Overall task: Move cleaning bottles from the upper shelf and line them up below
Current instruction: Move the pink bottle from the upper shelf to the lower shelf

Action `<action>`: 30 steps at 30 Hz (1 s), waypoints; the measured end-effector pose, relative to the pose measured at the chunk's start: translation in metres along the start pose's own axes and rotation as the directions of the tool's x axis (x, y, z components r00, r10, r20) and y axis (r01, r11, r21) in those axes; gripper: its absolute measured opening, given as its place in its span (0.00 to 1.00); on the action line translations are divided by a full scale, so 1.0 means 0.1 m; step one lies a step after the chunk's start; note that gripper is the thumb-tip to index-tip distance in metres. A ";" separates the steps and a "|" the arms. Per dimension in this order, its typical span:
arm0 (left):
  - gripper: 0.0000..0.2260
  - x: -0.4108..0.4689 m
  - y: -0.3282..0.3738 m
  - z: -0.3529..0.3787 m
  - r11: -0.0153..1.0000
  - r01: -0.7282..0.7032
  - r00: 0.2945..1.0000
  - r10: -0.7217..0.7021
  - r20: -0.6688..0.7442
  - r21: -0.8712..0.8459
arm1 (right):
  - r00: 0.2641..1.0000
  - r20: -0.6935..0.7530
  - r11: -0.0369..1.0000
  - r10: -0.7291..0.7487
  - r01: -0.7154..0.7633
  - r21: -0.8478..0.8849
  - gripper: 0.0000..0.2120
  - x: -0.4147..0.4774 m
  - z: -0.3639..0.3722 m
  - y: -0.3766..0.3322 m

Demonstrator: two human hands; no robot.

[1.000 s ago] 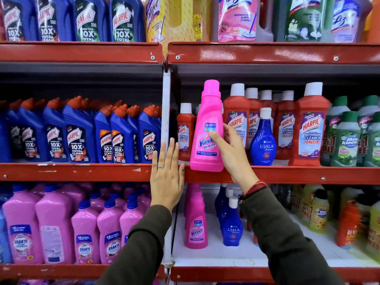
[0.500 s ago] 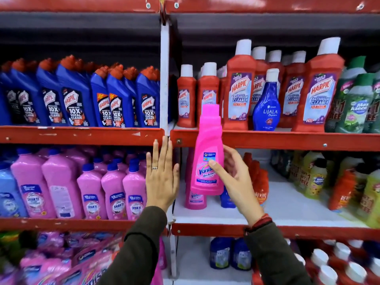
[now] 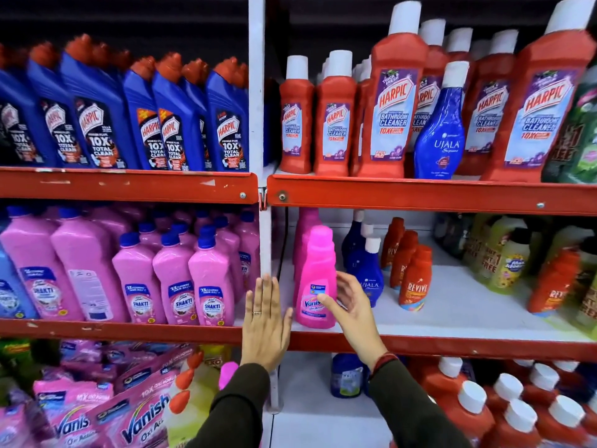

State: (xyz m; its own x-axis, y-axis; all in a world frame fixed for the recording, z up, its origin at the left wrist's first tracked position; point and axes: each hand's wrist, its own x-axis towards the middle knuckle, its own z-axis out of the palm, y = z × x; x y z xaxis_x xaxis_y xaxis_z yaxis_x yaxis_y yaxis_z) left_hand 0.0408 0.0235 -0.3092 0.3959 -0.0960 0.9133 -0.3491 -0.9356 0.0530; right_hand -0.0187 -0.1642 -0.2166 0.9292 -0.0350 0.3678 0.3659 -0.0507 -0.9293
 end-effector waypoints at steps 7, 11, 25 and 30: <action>0.30 -0.07 -0.06 0.19 1.000 -0.027 0.999 0.027 0.034 0.007 | 0.996 0.040 0.997 0.075 -0.073 -0.031 0.22 0.13 0.02 0.24; 0.30 -0.08 -0.07 0.20 0.999 -0.032 0.999 0.032 0.029 -0.007 | 0.994 0.066 0.996 0.086 -0.085 -0.021 0.24 0.18 0.00 0.31; 0.30 -0.07 -0.04 0.17 0.997 -0.020 0.999 0.017 0.044 0.081 | 0.999 -0.010 0.950 -0.051 0.045 -0.308 0.29 0.07 -0.05 0.29; 0.30 0.15 0.21 -0.01 0.998 -0.020 1.000 0.020 0.004 0.056 | 0.915 -0.042 0.681 -0.402 0.268 -0.681 0.29 0.00 -0.19 0.11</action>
State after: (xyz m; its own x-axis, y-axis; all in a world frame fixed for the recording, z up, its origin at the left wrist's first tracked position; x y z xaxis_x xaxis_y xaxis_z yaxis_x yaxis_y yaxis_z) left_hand 0.0388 0.0024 -0.2942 0.3923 -0.1156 0.9125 -0.3087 -0.9511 0.0122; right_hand -0.0158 -0.1841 -0.2261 0.7006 -0.0533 0.7116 0.4637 -0.7240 -0.5107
